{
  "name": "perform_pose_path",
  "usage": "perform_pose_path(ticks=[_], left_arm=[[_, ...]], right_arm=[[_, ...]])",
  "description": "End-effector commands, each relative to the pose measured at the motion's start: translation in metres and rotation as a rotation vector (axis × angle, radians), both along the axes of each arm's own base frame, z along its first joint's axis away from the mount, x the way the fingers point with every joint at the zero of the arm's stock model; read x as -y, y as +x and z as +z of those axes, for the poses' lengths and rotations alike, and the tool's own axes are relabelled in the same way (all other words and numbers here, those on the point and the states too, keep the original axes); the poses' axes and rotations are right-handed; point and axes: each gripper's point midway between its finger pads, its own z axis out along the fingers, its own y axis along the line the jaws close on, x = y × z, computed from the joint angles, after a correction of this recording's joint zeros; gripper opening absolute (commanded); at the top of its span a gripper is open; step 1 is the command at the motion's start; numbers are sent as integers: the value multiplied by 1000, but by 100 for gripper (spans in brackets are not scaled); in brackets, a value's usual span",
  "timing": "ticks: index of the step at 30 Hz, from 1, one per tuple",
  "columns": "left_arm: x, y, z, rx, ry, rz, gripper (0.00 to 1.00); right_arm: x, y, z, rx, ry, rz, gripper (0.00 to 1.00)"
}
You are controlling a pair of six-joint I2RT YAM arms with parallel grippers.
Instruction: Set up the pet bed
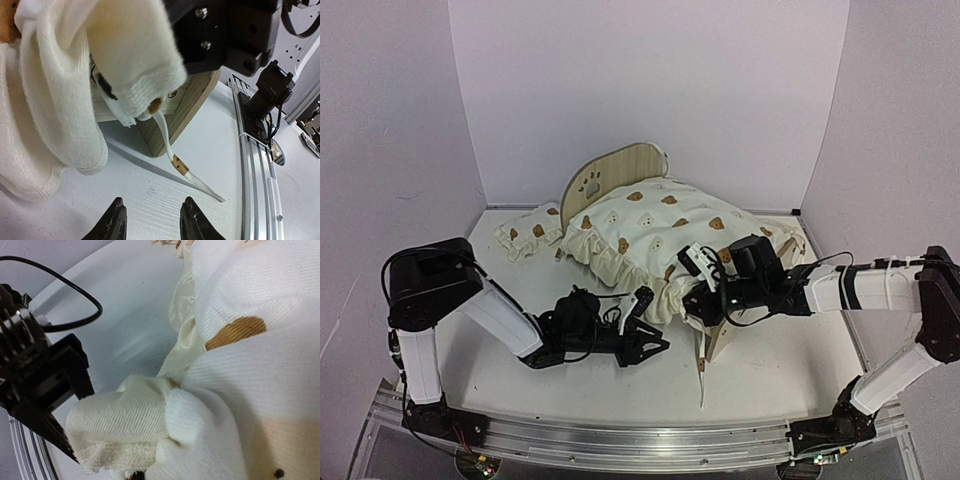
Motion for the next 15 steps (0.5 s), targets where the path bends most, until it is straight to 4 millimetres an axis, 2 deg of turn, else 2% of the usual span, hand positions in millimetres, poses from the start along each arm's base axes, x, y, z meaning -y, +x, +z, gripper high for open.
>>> perform_pose_path(ticks=[1,7,15], left_arm=[[29,16,44,140,-190,-3,38],[42,34,40,189,-187,51,34],[52,53,38,232,-183,119,35]], right_arm=[[0,-12,-9,-86,17,14,0],[1,-10,-3,-66,19,10,0],[1,-10,0,-61,24,11,0]])
